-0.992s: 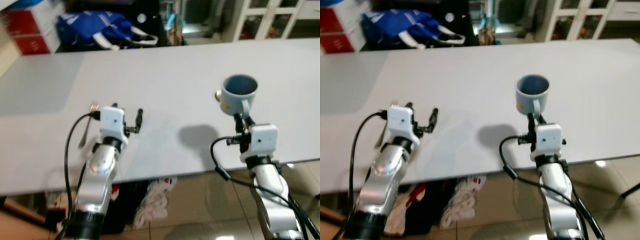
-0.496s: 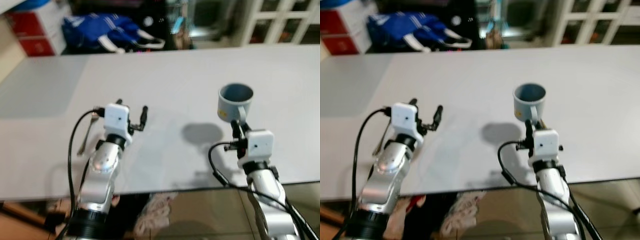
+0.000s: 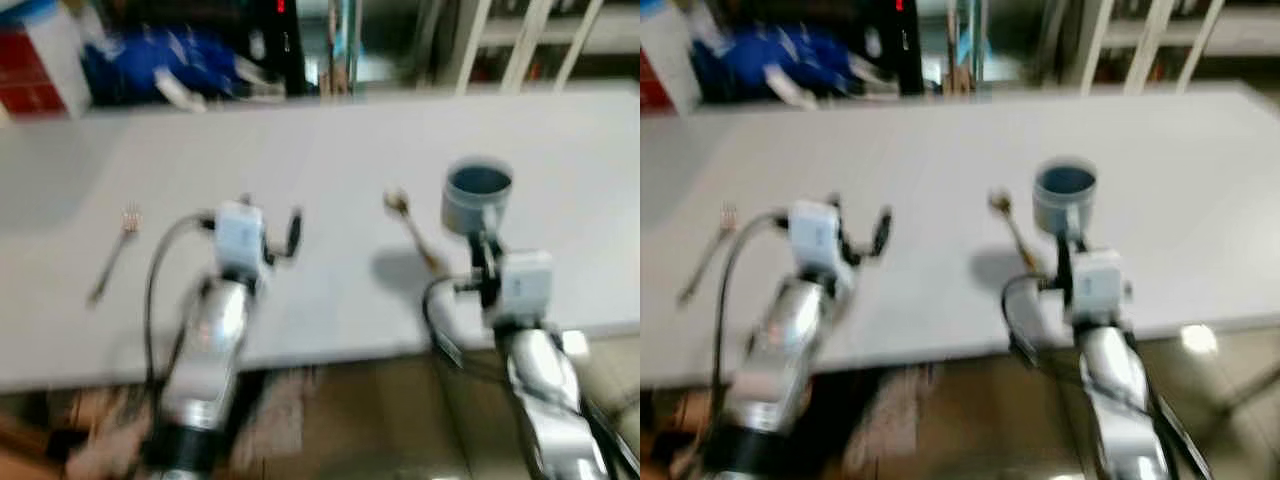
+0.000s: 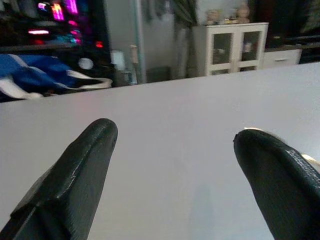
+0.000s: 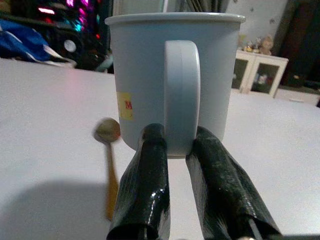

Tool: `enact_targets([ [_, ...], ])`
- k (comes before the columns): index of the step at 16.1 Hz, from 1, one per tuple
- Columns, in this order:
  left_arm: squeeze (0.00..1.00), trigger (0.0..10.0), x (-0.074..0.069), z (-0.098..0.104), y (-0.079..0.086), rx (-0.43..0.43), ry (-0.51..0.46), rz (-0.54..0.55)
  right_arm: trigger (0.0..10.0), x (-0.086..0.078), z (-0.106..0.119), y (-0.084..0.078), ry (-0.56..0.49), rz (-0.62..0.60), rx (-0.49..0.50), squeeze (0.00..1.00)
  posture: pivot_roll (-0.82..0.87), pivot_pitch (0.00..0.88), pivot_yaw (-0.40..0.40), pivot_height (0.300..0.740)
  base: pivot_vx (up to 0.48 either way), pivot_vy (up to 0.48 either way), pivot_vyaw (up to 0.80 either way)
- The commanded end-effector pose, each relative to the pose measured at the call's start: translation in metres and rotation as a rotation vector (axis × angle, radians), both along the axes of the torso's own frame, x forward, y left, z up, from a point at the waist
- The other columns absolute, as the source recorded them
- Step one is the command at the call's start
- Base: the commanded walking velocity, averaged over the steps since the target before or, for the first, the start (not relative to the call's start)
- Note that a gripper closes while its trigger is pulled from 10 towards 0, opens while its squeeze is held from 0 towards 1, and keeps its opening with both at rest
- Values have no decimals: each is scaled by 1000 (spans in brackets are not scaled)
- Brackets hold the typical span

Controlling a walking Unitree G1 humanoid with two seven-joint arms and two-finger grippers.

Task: Setting the table

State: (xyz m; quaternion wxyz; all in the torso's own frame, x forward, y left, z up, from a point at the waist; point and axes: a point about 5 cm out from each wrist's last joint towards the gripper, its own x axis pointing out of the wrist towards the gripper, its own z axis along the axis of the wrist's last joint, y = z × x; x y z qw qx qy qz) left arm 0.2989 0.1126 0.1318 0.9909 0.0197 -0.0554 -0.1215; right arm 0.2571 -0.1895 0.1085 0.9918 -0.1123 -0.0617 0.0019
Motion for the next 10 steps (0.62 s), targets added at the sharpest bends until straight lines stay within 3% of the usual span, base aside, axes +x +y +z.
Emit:
enact_targets([
  [1,0,10000,0,1,4,11,0,16,0,4,7,6,-25,30,11,0,-61,0,50,740,0,0,0],
  [5,0,10000,0,0,5,10,2,14,0,18,10,20,-31,73,35,0,-46,0,48,740,0,0,0],
  [10,0,10000,-1,0,7,28,2,17,0,21,11,18,-38,72,30,0,-38,0,46,740,0,0,0],
])
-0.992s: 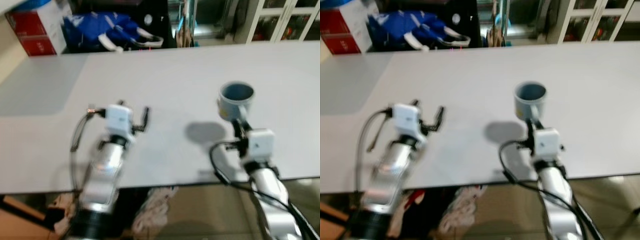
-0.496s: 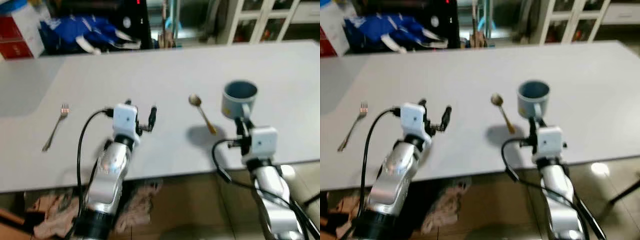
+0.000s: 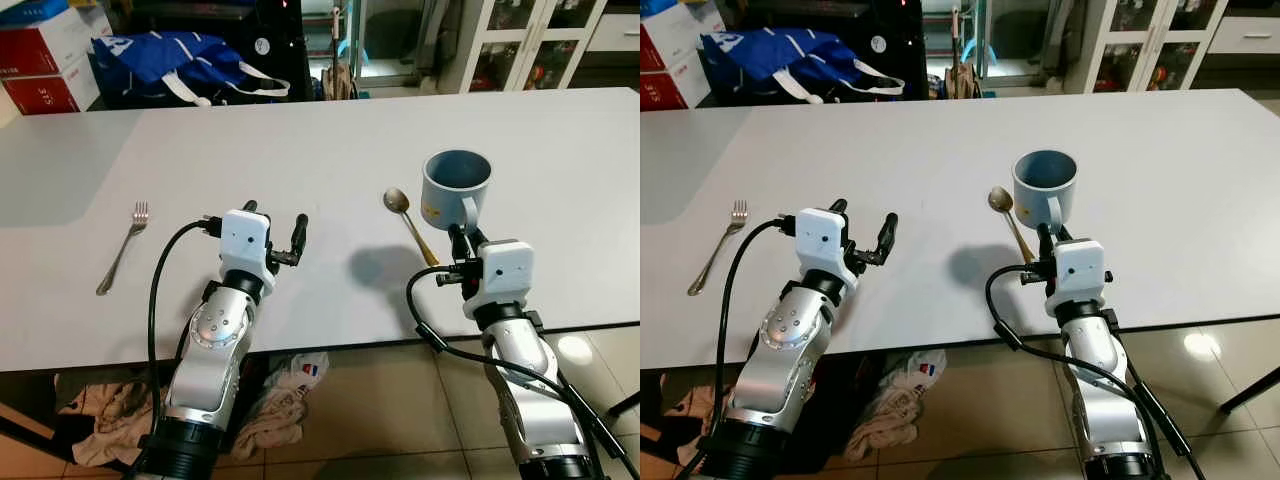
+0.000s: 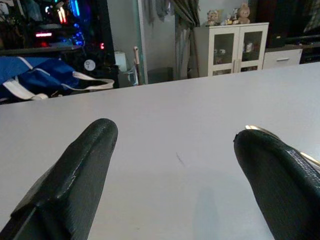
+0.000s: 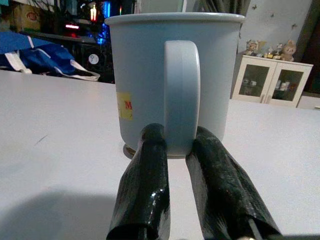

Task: Setting the table

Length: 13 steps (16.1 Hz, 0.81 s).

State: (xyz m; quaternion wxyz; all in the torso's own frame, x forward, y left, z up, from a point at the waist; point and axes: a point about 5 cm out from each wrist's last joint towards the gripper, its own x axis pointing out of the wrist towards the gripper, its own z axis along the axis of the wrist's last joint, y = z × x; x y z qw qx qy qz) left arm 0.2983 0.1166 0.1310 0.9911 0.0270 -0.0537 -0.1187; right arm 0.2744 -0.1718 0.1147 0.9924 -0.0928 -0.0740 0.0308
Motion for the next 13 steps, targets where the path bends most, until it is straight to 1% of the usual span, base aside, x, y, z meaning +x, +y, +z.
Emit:
enact_targets([
  [1,0,10000,0,2,3,9,-4,16,0,3,4,1,-19,10,-8,0,-40,0,47,740,0,0,0],
  [3,0,10000,2,1,5,-2,12,34,0,1,2,1,-14,10,-11,0,-43,0,49,740,373,-296,0],
  [12,0,10000,1,2,3,0,6,18,0,0,-1,3,-4,16,-15,0,-44,0,50,740,452,0,0],
  [13,0,10000,0,2,2,-5,2,12,0,1,0,3,-8,15,-15,0,-42,0,49,740,0,0,0],
])
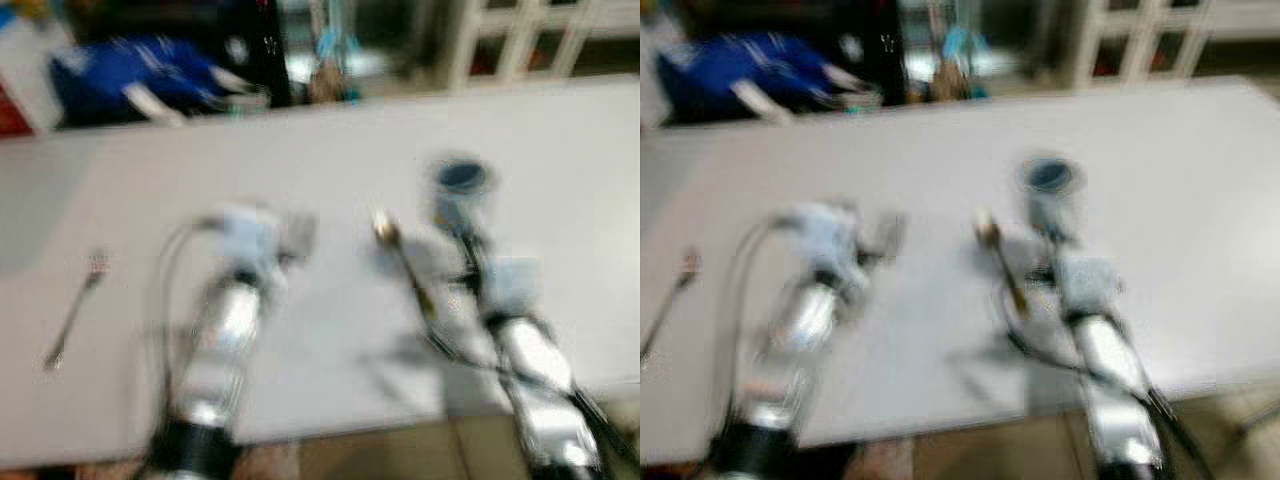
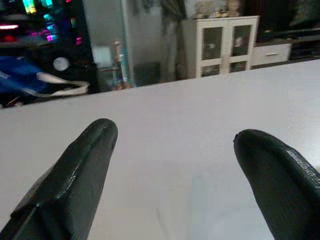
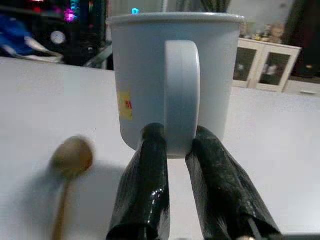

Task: Setting the table

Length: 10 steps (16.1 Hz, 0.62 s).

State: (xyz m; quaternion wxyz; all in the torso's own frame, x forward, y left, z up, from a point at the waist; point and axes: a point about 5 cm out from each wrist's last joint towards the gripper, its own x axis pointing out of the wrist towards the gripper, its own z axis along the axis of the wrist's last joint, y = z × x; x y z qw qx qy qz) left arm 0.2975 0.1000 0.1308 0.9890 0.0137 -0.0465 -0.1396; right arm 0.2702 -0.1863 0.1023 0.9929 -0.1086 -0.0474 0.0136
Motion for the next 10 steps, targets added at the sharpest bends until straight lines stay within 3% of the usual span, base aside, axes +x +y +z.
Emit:
enact_targets([
  [1,0,10000,1,3,19,16,-16,54,0,5,13,18,-58,57,15,0,-42,1,49,740,0,0,0],
  [6,0,10000,-1,2,16,23,-19,40,0,6,14,17,-64,60,14,0,-42,6,46,740,0,0,0],
  [8,0,10000,-2,3,15,18,-19,35,0,12,15,14,-61,47,12,0,-44,8,47,740,0,0,0],
  [10,0,10000,-4,2,14,20,-17,29,0,27,15,1,-52,-5,-11,0,-36,16,47,740,0,0,0],
])
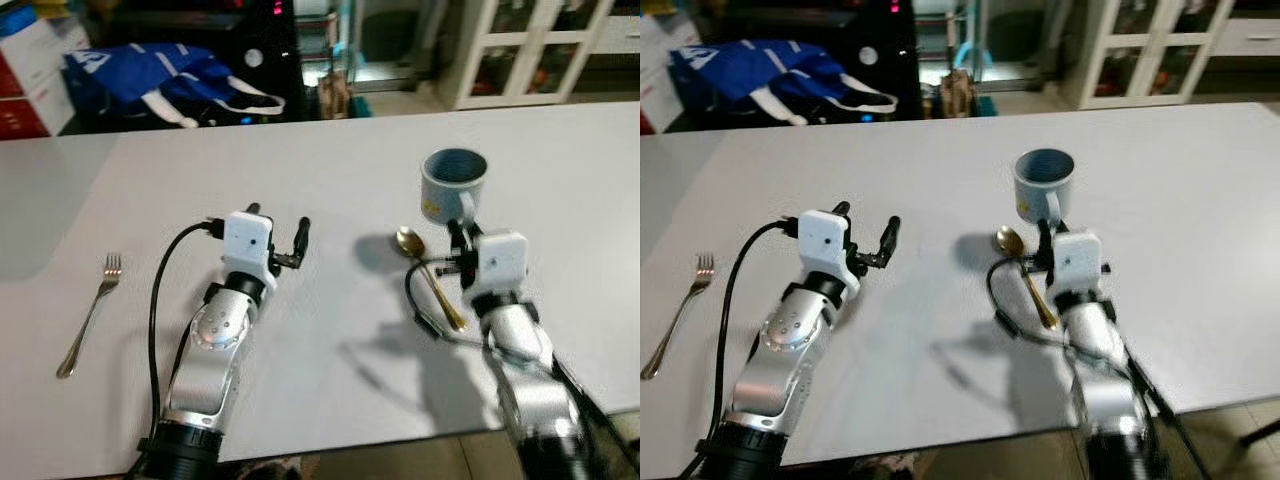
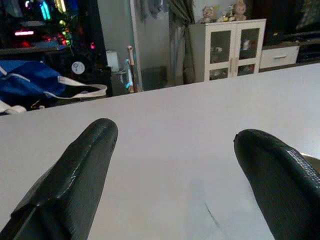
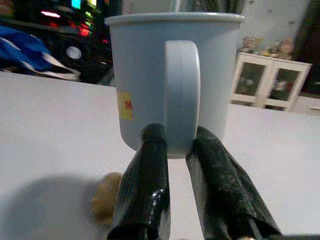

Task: Setting the table

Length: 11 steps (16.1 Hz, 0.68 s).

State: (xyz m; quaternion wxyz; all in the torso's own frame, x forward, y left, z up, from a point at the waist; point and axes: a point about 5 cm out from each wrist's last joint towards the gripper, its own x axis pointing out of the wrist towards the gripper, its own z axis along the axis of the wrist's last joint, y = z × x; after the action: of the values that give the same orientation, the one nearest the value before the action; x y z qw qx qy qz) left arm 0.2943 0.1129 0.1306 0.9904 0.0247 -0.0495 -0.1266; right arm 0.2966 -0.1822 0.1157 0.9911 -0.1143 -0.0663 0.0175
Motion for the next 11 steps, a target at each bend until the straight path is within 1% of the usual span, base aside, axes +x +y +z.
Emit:
enact_targets([
  [1,0,10000,-1,2,0,3,-6,-3,0,7,3,-9,-10,-41,-2,0,-28,21,45,740,0,0,0],
  [2,0,10000,-2,2,1,7,-6,-5,0,11,4,-14,-8,-61,-1,0,-23,22,44,740,0,0,0],
  [3,0,10000,-3,3,2,20,-7,-9,0,18,6,-23,-4,-97,0,0,-12,27,43,740,0,0,0],
  [4,0,10000,-3,3,4,22,-4,-10,0,19,7,-25,-5,-104,-1,0,-7,26,42,740,0,0,0],
  [5,0,10000,-4,2,5,12,11,-41,0,18,5,-25,-6,-101,1,0,-6,29,45,740,0,0,0],
  [6,0,10000,-5,0,4,20,24,-54,0,15,1,-22,-2,-97,4,0,-7,28,48,740,0,0,0],
  [8,0,10000,-5,-6,0,57,44,-101,0,12,-3,-16,1,-92,11,0,-18,22,54,740,0,0,0],
  [10,0,10000,-6,-11,-3,94,43,-143,0,8,-9,-12,2,-83,14,0,-30,10,64,740,0,0,0],
  [11,0,10000,-6,-10,-6,105,32,-168,0,7,-10,-13,1,-84,12,0,-35,6,67,740,0,0,0],
])
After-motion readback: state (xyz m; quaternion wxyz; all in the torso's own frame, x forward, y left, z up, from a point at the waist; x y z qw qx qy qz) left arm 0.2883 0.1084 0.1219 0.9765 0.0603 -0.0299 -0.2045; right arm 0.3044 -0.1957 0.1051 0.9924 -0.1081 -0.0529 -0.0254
